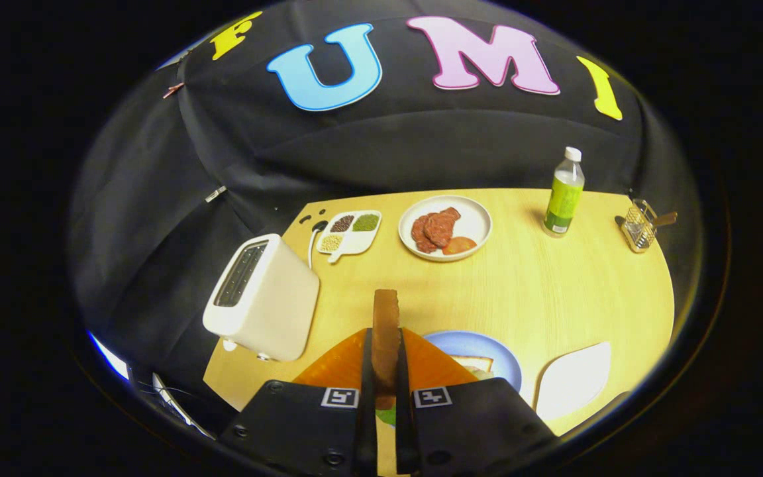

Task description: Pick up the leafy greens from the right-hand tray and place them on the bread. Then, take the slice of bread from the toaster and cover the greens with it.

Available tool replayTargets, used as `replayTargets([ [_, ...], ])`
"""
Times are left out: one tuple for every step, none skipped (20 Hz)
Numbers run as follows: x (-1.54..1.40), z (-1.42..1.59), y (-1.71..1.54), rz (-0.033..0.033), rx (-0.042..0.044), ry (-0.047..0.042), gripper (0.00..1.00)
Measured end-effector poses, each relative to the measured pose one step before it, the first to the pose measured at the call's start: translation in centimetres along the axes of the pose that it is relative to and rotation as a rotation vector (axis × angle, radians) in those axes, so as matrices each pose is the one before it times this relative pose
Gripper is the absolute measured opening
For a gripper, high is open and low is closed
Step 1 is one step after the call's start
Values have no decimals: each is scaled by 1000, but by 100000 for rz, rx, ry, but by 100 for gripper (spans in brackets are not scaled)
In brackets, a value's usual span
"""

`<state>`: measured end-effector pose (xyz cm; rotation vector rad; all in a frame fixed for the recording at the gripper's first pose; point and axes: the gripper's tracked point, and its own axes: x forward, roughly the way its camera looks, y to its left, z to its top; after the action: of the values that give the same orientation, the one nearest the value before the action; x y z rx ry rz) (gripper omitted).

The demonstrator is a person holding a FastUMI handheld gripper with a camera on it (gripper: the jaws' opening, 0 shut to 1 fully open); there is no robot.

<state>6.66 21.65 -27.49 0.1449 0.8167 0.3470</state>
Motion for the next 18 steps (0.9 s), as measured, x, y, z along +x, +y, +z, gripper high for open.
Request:
replayTargets([
  [169, -697, -701, -387, 545, 885, 16],
  [241, -714, -624, -405, 430, 810, 15],
  [305, -595, -629, -183, 762, 1171, 16],
  [289, -606, -483, 121, 1858, 1336, 15],
  [256, -529, -334, 647, 2329, 1126, 15],
  [7, -492, -23, 556, 1535, 978, 16],
  [161, -325, -551, -270, 503, 778, 15],
  [205, -306, -697, -637, 139, 686, 16],
  [192, -211, -523, -362, 142, 487, 16],
  [31, 17, -349, 297, 1247, -227, 16],
  [163, -50, -116, 941, 1624, 811, 17],
  [126, -252, -267, 514, 1151, 1417, 18],
  [179, -401, -565, -1015, 248, 2081, 20],
  [-198, -152, -590, -616, -221, 1414, 24],
  [86, -144, -402, -326, -61, 558, 28],
  [-31, -263, -216, -165, -300, 713, 28],
  [75, -260, -207, -35, -681, 830, 47],
  [-79, -250, -124, 288, -657, 748, 49],
])
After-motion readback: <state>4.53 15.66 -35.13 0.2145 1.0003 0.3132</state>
